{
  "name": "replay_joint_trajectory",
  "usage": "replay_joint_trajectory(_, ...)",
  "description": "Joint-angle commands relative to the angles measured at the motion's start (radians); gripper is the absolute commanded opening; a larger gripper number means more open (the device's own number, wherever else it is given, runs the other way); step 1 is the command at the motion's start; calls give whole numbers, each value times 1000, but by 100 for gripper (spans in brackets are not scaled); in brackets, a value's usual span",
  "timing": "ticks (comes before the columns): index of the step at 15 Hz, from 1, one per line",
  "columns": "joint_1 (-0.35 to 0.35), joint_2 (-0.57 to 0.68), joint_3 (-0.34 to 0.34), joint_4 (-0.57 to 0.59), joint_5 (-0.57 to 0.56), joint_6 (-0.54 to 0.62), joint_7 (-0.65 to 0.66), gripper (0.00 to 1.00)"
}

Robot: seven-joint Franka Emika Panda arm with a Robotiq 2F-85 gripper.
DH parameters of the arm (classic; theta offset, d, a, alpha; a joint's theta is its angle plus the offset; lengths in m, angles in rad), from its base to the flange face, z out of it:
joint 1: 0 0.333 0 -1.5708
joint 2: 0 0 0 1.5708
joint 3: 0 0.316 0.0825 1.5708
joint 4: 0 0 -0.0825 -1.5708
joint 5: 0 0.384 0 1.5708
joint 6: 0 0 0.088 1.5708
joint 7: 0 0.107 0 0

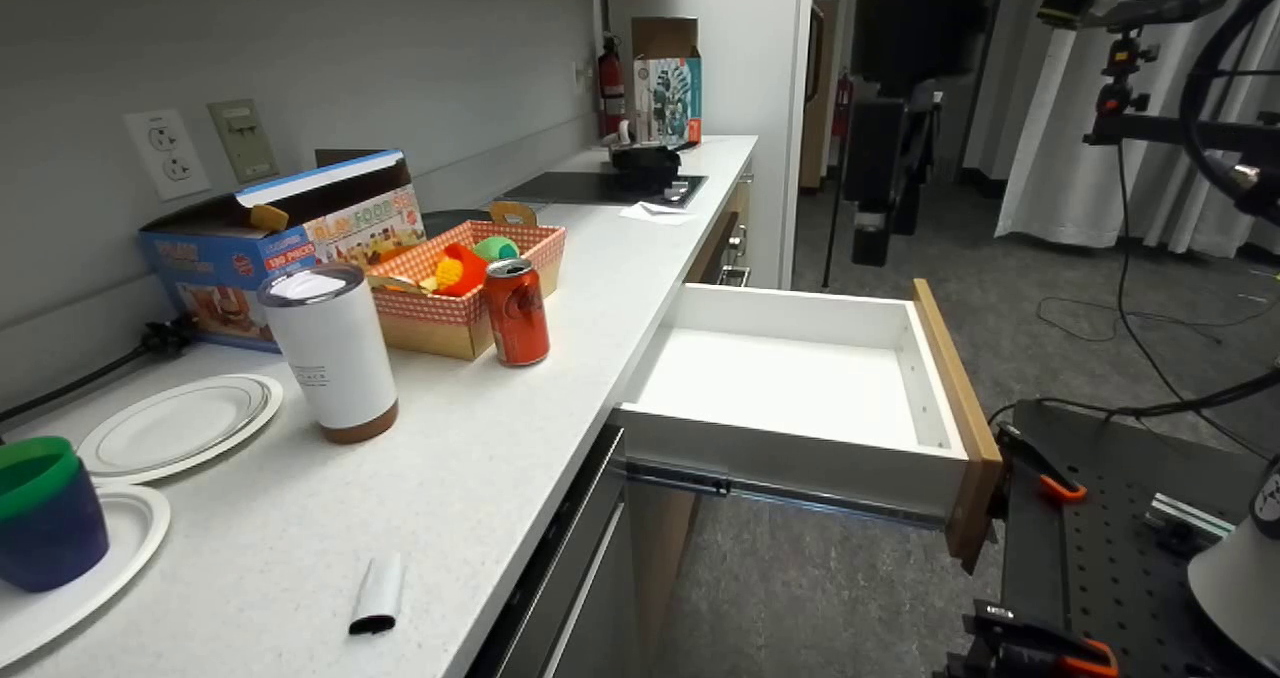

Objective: Close the top drawer of the cabinet.

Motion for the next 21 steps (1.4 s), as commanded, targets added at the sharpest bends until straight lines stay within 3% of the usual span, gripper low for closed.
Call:
replay_joint_trajectory(1,-9,0,8,1,-9,9,-1,100)
replay_joint_trajectory(7,-15,-4,15,-3,-29,50,5,100)
replay_joint_trajectory(11,-42,-13,41,-6,-107,78,42,100)
replay_joint_trajectory(21,-105,-29,103,-17,-298,131,256,100)
